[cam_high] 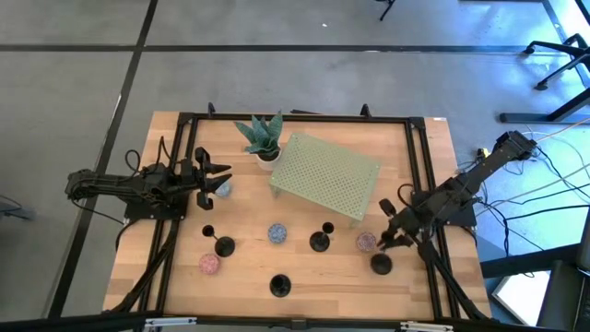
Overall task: Stock candles and holders on shelf
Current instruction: Put the black candle holder on the shelf
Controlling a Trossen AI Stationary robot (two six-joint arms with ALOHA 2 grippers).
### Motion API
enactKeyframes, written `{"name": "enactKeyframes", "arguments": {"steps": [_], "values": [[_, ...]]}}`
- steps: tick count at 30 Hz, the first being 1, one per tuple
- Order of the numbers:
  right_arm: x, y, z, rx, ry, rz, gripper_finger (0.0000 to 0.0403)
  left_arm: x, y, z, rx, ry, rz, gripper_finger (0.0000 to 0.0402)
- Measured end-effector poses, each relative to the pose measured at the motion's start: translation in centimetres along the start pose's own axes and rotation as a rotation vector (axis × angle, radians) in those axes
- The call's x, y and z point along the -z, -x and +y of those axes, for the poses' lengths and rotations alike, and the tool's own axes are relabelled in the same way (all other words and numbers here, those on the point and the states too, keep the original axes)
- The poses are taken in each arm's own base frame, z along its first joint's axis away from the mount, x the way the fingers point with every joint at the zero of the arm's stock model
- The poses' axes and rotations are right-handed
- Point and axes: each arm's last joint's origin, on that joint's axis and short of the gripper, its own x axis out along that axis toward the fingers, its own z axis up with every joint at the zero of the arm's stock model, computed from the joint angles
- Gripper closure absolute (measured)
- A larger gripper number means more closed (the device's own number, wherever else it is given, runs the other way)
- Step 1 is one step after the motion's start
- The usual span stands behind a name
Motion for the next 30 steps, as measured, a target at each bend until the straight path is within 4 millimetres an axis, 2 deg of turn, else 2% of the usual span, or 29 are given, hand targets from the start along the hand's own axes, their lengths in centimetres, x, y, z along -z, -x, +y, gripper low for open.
{"name": "enactKeyframes", "arguments": {"steps": [7, 17, 21, 25, 30], "values": [[-2.2, 0.4, 0.1, 0.125, -0.035, -0.244, 0.0361, 0.0, 0.0, 0.0, 0.000, 0.000, 0.001, 0.0283], [-5.8, 2.0, 0.2, 0.365, -0.142, -0.391, 0.0362, 0.0, 0.0, 0.0, 0.000, 0.007, 0.003, 0.0284], [-7.6, 3.0, 0.4, 0.487, -0.052, -0.419, 0.0362, 0.1, 0.0, 0.0, 0.000, 0.047, 0.012, 0.0285], [-8.9, 4.3, 0.0, 0.791, 0.046, -0.409, 0.0363, 0.1, 0.0, 0.0, 0.000, 0.049, 0.012, 0.0287], [-9.4, 5.9, -1.1, 1.349, 0.111, -0.353, 0.0363, 0.1, 0.0, 0.0, 0.001, 0.049, 0.012, 0.0288]]}}
